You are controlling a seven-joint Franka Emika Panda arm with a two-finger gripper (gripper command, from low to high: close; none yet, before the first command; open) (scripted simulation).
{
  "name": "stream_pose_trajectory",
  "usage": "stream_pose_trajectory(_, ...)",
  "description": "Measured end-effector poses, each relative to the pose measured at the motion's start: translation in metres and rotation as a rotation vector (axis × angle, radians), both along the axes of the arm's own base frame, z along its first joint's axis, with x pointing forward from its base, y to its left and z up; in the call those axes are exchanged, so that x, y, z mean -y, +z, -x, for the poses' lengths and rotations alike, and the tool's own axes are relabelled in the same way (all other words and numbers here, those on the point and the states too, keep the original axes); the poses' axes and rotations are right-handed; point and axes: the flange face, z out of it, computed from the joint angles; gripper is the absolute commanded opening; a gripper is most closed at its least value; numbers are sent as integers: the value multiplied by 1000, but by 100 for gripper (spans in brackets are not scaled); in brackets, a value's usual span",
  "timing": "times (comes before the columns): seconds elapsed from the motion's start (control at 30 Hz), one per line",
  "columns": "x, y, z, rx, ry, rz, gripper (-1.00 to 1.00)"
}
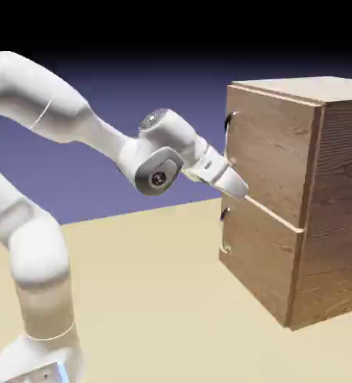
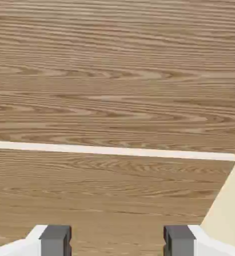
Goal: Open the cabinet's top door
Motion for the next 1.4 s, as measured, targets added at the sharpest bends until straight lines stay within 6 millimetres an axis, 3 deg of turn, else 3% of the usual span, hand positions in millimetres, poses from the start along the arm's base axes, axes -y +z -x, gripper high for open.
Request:
stream_pose_trajectory(0.4, 0, 81, 15, 217, -393, -515, 0)
stream_pose_trajectory(0.73, -22, 125, 35, 364, -616, -976, 0)
stream_pose_trajectory(1.07, -62, 141, 48, 444, -757, -1449, 0)
stream_pose_trajectory(1.4, -112, 125, 46, 434, -850, -1917, 0)
